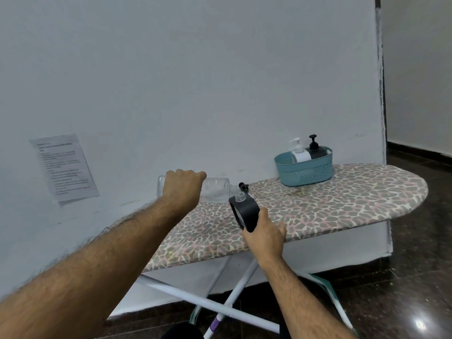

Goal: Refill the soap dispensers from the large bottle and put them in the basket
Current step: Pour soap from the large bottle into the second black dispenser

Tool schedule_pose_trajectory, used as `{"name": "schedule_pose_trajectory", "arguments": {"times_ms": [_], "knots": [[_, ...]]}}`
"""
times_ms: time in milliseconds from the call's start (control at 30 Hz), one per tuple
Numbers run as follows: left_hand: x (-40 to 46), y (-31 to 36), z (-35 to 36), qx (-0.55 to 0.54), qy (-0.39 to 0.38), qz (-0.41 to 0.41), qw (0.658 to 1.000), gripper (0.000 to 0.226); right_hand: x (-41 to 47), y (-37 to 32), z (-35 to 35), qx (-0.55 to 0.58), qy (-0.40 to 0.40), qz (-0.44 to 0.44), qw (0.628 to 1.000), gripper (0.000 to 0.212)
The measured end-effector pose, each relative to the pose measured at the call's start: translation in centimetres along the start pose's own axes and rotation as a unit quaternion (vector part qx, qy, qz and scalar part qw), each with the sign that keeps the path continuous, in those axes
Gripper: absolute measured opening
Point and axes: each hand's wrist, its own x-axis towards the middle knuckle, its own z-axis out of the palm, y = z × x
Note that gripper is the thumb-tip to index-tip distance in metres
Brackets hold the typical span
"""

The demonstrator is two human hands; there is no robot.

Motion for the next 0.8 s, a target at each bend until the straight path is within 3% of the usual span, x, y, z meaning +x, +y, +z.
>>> {"name": "schedule_pose_trajectory", "arguments": {"times_ms": [800], "knots": [[0.4, 0.3, -1.1, 0.029, -0.006, 0.009, 1.0, 0.037, -0.2, -0.3, -0.6, -0.002, -0.006, 0.004, 1.0, 0.06]]}}
